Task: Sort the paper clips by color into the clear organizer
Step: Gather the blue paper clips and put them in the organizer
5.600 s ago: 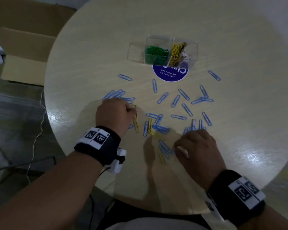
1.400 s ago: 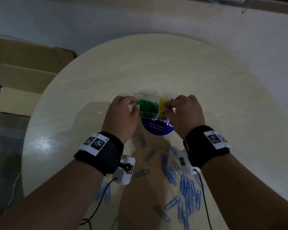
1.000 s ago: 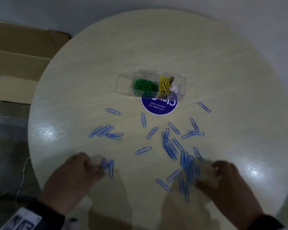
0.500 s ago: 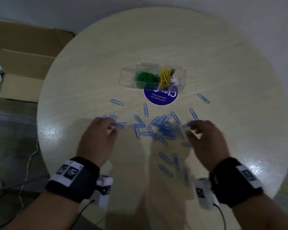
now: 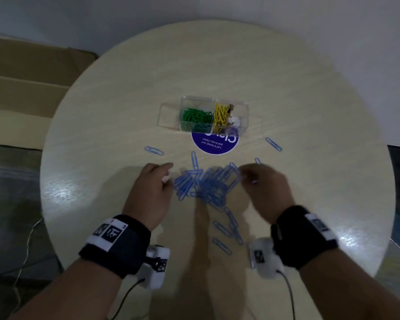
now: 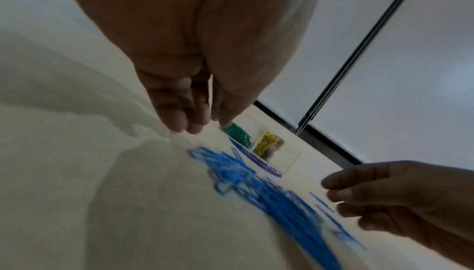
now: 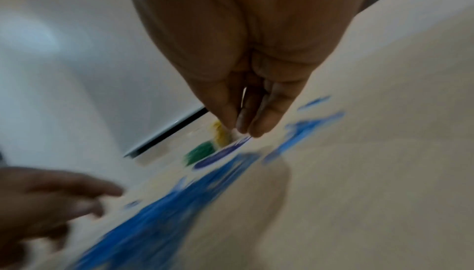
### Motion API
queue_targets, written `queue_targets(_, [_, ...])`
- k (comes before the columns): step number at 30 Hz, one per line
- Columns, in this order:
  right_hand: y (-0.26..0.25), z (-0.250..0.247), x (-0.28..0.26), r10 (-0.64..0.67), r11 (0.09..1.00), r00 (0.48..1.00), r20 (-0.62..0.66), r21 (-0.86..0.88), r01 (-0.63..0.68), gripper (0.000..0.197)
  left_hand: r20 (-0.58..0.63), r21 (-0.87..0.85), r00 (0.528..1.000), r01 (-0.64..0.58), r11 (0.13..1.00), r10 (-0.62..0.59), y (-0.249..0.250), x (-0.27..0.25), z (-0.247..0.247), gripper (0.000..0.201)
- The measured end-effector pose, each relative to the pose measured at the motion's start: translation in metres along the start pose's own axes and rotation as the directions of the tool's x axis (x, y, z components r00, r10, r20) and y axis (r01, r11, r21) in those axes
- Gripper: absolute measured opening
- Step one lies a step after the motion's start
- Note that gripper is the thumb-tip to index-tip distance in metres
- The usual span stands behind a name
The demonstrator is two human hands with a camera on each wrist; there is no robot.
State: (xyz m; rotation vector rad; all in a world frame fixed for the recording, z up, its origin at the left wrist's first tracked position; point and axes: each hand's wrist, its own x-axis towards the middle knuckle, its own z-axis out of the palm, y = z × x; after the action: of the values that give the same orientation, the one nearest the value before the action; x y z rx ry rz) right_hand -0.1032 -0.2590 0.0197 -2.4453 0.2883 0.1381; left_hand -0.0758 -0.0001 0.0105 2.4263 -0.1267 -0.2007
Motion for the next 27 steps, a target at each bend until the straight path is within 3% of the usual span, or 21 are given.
queue_targets(3, [0.035, -0.036, 0.04, 0.049, 0.985, 0.985, -0.167, -0.156, -0.075, 0.037, -0.095, 0.263, 0.99, -0.074, 0.962, 0.102, -0.014, 0.021, -0.012, 0.037])
queue_targets(5, [0.049, -0.044, 0.058, 0.138, 0.939, 0.985, -0.106, -0.303, -0.165, 0.046, -0.103, 0.404, 0.99, -0.046, 0.914, 0.095, -0.023, 0.041, -0.018, 0.041])
queue_targets(8, [0.047, -0.031, 0.06, 0.099, 0.941, 0.994, -0.052, -0.32, -0.111, 0.044, 0.002, 0.462, 0.996, -0.081, 0.883, 0.09, -0.03, 0.063, -0.018, 0.041])
queue_targets(10, [0.034, -0.018, 0.049, 0.056, 0.956, 0.998, -0.038, -0.287, -0.064, 0.043, 0.062, 0.469, 0.991, -0.136, 0.873, 0.121, -0.03, 0.066, -0.016, 0.037])
queue_targets(14, [0.008, 0.007, 0.016, 0.027, 0.968, 1.0, -0.011, -0.248, -0.029, 0.031, 0.014, 0.414, 0.987, -0.153, 0.897, 0.162, -0.023, 0.046, -0.01, 0.019])
queue_targets(17, [-0.012, 0.02, -0.005, 0.03, 0.972, 0.998, 0.053, -0.236, -0.017, 0.047, 0.049, 0.314, 0.986, -0.169, 0.934, 0.161, -0.004, 0.02, 0.004, 0.023])
queue_targets(20, [-0.025, 0.028, -0.012, 0.021, 0.964, 0.987, 0.158, -0.267, 0.022, 0.061, 0.15, 0.317, 0.982, -0.159, 0.935, 0.116, 0.014, -0.002, 0.018, 0.034])
queue_targets(22, [-0.026, 0.029, -0.011, 0.018, 0.967, 0.979, 0.204, -0.254, 0.036, 0.053, 0.196, 0.335, 0.978, -0.142, 0.932, 0.078, 0.016, -0.01, 0.022, 0.042])
queue_targets(25, [-0.024, 0.027, -0.009, 0.012, 0.976, 0.972, 0.233, -0.215, 0.039, 0.028, 0.188, 0.304, 0.98, -0.127, 0.944, 0.071, 0.012, -0.012, 0.019, 0.029])
queue_targets(27, [-0.023, 0.024, -0.009, 0.012, 0.975, 0.971, 0.239, -0.22, 0.042, 0.026, 0.185, 0.287, 0.981, -0.113, 0.951, 0.061, 0.012, -0.01, 0.017, 0.023])
